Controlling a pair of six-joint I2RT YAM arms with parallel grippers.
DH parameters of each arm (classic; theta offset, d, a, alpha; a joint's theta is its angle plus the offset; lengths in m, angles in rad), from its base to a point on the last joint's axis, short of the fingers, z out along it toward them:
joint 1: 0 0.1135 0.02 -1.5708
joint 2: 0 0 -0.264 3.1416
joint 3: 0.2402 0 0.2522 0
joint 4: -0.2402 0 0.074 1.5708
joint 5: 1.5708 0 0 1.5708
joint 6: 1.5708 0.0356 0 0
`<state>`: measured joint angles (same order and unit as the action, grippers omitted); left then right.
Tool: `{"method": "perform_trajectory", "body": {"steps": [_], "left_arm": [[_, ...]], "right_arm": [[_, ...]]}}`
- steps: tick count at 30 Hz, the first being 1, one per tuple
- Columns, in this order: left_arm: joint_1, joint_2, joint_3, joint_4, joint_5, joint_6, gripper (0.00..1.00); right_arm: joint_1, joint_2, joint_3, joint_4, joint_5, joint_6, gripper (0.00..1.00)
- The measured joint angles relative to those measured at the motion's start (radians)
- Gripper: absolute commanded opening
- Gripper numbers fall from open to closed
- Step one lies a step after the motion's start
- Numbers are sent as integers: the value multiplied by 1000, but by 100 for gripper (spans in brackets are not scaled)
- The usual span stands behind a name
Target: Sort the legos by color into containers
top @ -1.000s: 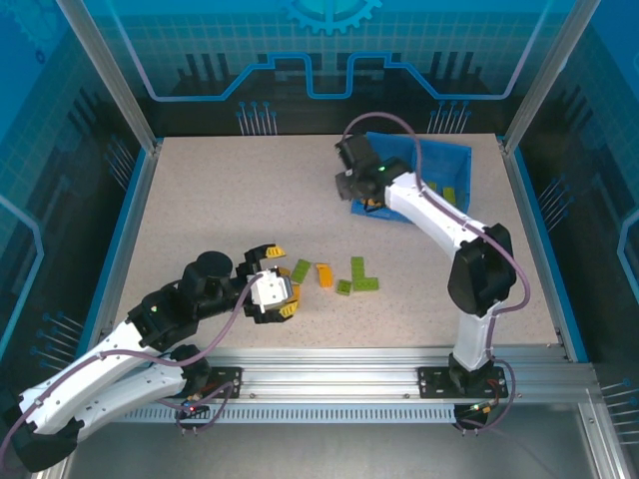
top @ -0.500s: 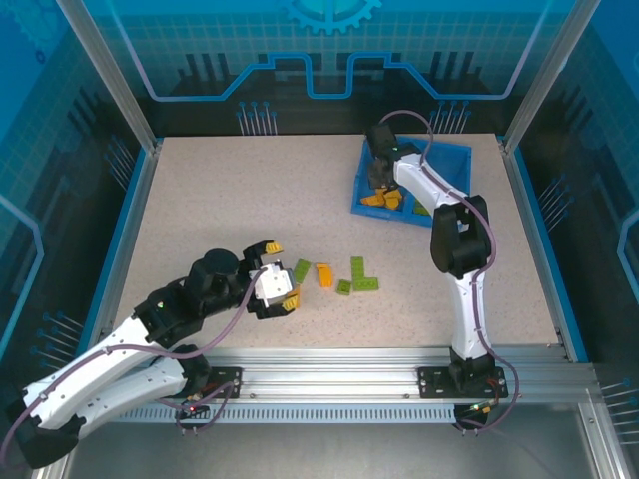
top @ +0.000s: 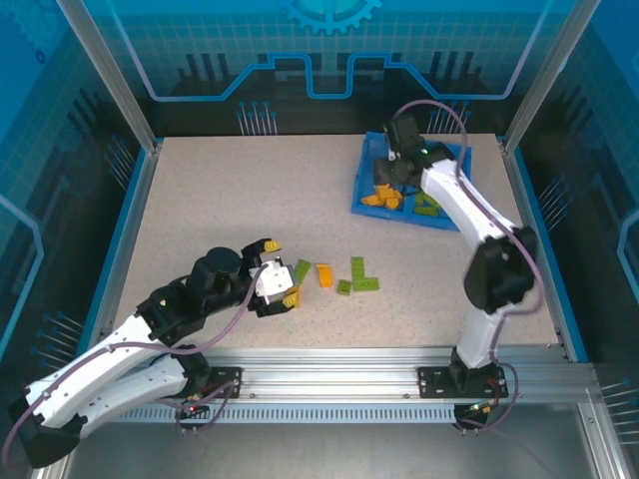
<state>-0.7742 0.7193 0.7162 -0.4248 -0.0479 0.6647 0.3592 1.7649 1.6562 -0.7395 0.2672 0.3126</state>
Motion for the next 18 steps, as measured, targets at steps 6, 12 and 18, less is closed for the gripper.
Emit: {"method": "perform_trajectory", "body": {"steps": [6,12,18], "left_arm": [[0,1,0,-14,24,15,99],[0,25,0,-19,46,16,99],[0,34,0,-27,55,16,99]], "right_arm": [[180,-382,-414,22,-60,91,73],[299,-466,-674,6,-93,261,83],[342,-365,-709,25,-93,332,84]]}}
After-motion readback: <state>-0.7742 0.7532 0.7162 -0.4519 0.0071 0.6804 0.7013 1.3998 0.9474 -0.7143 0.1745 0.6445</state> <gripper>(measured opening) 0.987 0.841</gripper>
